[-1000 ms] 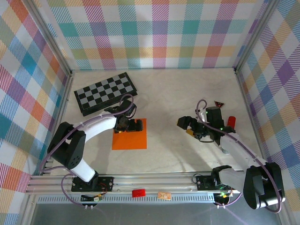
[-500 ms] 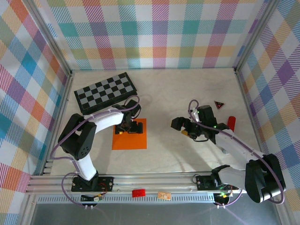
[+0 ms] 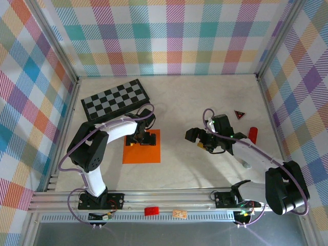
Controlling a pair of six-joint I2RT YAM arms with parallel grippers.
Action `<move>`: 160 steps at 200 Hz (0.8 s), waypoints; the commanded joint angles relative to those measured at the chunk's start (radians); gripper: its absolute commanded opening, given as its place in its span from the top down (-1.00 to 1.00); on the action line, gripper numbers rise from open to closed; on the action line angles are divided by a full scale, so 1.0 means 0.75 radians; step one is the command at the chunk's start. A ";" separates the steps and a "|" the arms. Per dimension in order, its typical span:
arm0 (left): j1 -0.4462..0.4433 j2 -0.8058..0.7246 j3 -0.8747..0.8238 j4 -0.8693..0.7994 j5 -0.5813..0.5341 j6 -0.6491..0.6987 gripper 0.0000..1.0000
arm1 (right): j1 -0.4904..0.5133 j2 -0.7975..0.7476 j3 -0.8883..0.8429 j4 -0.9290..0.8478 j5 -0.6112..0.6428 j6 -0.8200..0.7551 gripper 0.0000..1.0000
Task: Fold a paper plane with a square sheet of paper (pick it up from the middle)
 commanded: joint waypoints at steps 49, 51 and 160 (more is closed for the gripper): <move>-0.022 -0.060 0.024 -0.054 -0.027 -0.092 -0.99 | 0.011 0.017 0.042 -0.009 0.008 0.007 -0.98; -0.022 -0.062 0.024 -0.051 -0.028 -0.093 -0.99 | 0.011 0.016 0.044 -0.010 0.008 0.008 -0.98; -0.052 0.046 -0.057 -0.006 -0.041 -0.100 -0.99 | 0.016 0.009 0.038 -0.023 0.022 0.012 -0.98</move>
